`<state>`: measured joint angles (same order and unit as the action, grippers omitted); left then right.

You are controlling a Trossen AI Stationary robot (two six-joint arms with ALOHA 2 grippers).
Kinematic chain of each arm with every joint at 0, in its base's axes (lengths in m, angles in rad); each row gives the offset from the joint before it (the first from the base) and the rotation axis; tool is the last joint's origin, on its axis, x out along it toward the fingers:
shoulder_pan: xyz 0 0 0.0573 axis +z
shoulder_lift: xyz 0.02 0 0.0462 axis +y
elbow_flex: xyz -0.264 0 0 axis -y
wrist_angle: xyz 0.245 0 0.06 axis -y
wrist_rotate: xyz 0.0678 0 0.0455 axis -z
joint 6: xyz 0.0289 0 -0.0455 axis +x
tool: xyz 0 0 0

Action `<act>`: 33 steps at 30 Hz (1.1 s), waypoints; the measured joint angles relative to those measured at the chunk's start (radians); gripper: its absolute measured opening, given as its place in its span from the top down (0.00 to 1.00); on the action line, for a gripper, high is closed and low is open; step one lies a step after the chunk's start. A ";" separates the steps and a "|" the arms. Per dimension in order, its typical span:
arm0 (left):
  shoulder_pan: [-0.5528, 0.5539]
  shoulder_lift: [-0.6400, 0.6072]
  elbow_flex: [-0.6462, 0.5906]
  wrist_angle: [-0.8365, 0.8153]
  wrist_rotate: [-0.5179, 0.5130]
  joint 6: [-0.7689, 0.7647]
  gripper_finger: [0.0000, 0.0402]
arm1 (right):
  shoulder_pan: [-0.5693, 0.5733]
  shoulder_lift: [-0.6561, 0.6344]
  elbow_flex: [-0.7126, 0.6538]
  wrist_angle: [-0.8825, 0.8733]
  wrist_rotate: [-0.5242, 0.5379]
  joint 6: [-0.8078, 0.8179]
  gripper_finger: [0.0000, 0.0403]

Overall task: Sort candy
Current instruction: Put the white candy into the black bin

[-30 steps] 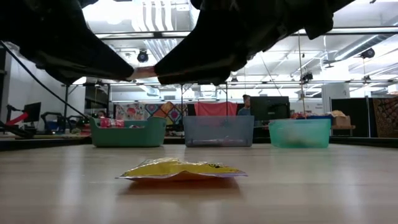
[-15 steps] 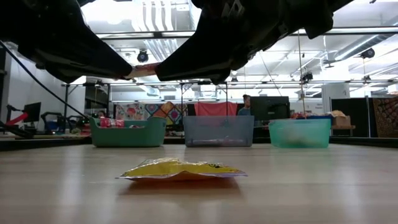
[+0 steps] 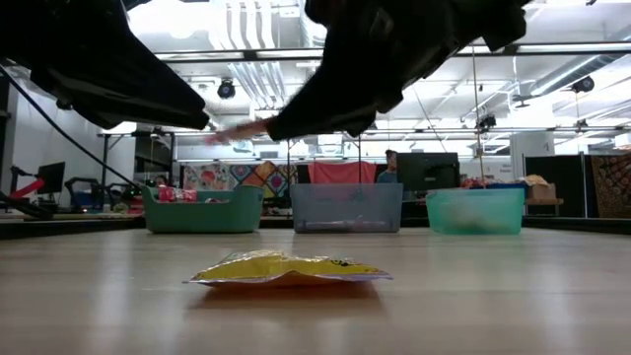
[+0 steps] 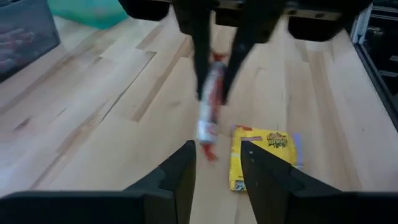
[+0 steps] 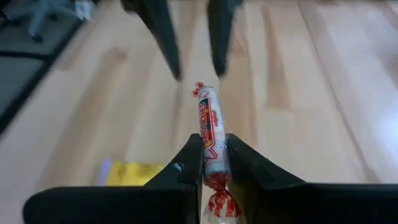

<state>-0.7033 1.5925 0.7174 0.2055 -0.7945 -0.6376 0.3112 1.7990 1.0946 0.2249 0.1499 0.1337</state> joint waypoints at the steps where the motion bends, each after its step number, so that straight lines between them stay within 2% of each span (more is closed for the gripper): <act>1: 0.000 -0.004 0.000 -0.007 0.005 0.000 0.72 | -0.006 -0.006 0.008 -0.043 0.003 0.001 0.90; 9: -0.003 -0.047 0.000 -0.068 0.051 -0.001 0.71 | -0.089 -0.052 0.108 -0.403 0.051 -0.029 0.90; 14: -0.012 -0.078 0.000 -0.110 0.053 0.001 0.71 | -0.169 -0.087 0.157 -0.535 0.060 -0.079 0.90; 18: -0.017 -0.086 0.000 -0.119 0.053 0.036 0.71 | -0.246 -0.102 0.193 -0.591 0.060 -0.126 0.90; 26: -0.018 -0.088 0.000 -0.138 0.053 0.107 0.72 | -0.429 -0.110 0.230 -0.595 0.059 -0.188 0.90; 33: -0.018 -0.088 -0.025 -0.171 0.053 0.152 0.79 | -0.607 -0.110 0.229 -0.597 0.052 -0.174 0.89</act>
<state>-0.7212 1.5043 0.6925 0.0345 -0.7415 -0.4860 -0.2956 1.6886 1.3241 -0.3724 0.2021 -0.0403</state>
